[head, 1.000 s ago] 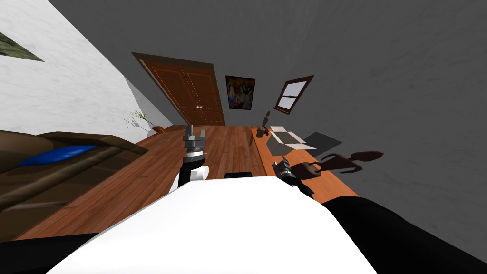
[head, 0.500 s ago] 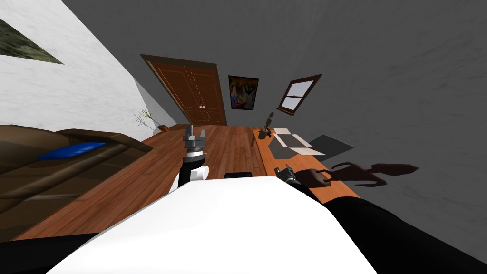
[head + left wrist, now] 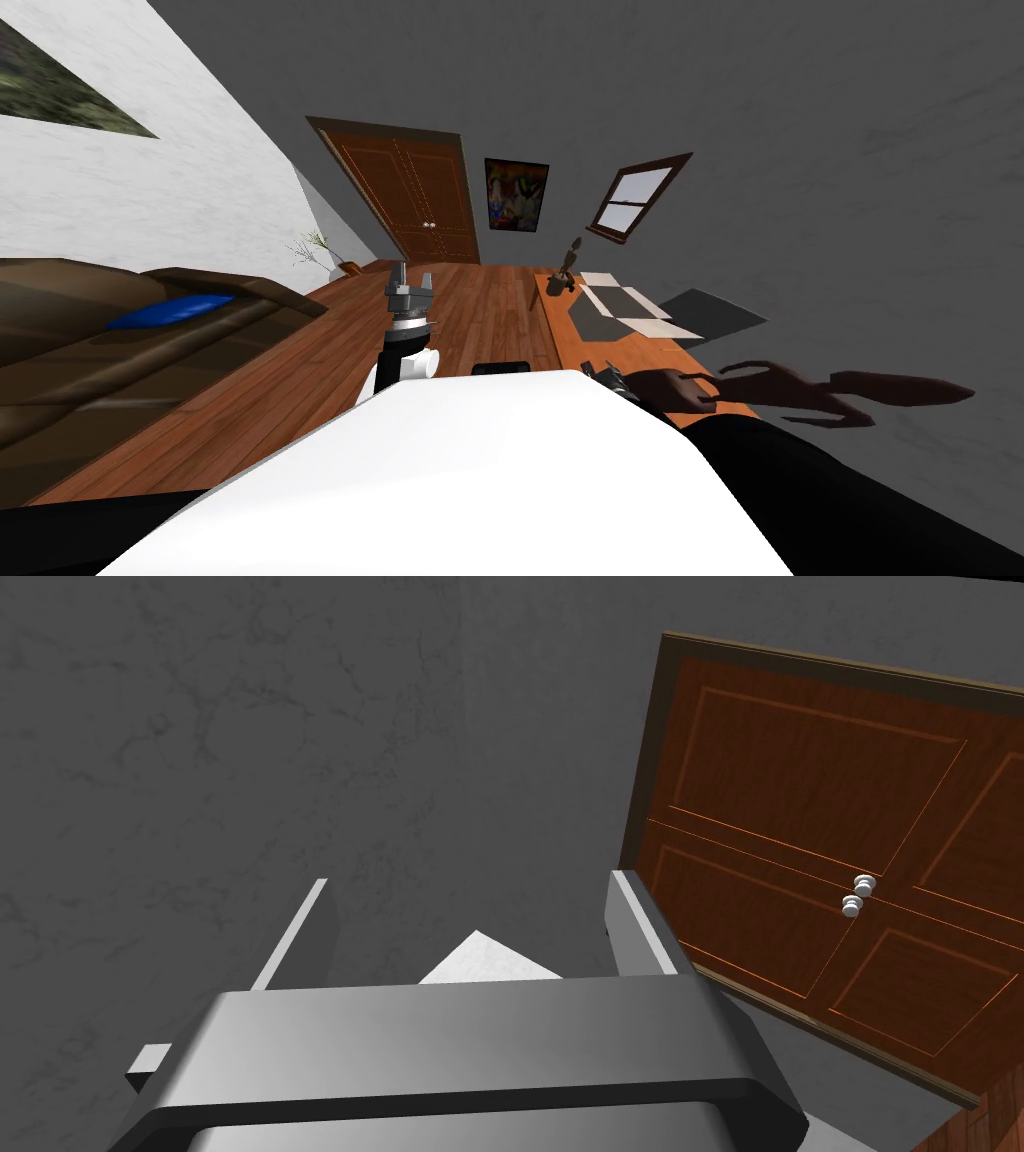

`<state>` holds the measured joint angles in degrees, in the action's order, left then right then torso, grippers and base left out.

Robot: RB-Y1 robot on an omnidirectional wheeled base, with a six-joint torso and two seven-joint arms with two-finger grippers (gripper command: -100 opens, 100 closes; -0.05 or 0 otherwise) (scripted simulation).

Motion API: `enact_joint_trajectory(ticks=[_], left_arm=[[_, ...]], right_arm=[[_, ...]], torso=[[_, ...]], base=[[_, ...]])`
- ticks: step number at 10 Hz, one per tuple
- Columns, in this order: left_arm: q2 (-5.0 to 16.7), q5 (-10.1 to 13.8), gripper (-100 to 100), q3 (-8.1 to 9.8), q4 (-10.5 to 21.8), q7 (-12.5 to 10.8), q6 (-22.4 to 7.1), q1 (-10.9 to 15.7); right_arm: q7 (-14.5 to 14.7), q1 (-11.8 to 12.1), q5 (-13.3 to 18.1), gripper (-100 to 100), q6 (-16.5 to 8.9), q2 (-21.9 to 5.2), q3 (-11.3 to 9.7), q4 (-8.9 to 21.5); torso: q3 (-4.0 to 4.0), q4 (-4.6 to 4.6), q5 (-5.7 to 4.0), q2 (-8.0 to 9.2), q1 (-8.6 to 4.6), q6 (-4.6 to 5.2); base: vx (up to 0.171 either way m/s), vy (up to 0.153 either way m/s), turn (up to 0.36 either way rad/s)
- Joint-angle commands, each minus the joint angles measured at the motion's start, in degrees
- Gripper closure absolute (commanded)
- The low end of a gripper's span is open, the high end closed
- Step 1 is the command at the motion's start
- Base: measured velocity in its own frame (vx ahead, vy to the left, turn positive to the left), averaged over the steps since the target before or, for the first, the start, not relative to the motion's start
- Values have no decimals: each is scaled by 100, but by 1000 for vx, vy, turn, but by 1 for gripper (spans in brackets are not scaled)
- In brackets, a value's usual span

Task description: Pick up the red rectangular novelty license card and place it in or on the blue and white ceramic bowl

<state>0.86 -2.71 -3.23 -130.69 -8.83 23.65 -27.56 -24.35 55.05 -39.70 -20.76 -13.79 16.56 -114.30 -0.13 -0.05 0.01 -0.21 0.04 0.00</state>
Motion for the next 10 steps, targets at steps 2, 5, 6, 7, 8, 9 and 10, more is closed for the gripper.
enact_joint_trajectory(ticks=[2,5,6,7,8,9,10], left_arm=[[0,0,0,0,0,0,0,0],[0,0,0,0,0,0,0,0],[0,0,0,0,0,0,0,0],[0,0,0,0,0,0,0,0],[0,0,0,0,0,0,0,0],[0,0,0,0,0,0,0,0],[0,0,0,0,0,0,0,0]], right_arm=[[-201,127,-227,-100,-353,-22,94,142],[-550,374,-598,-100,-884,-102,275,340],[-550,374,-630,-100,-884,-102,275,340],[-718,492,-824,-100,-1139,-150,361,436],[-880,605,-1011,-100,-1323,-201,445,530],[-880,605,-1011,-100,-1386,-201,445,530],[-1036,713,-1192,-100,-1577,-253,526,622]], torso=[[-1,0,-1,-2,-3,0],[1,0,-1,2,-2,1],[1,0,1,2,0,0],[2,1,0,3,-1,1],[-1,0,0,-2,-1,-1],[-3,-1,-1,-5,-1,0],[-2,-1,0,-3,0,0]], base=[[59,-12,61],[54,-7,67],[50,-8,42],[70,-5,81],[79,-4,103],[63,-10,39],[69,-9,63]])
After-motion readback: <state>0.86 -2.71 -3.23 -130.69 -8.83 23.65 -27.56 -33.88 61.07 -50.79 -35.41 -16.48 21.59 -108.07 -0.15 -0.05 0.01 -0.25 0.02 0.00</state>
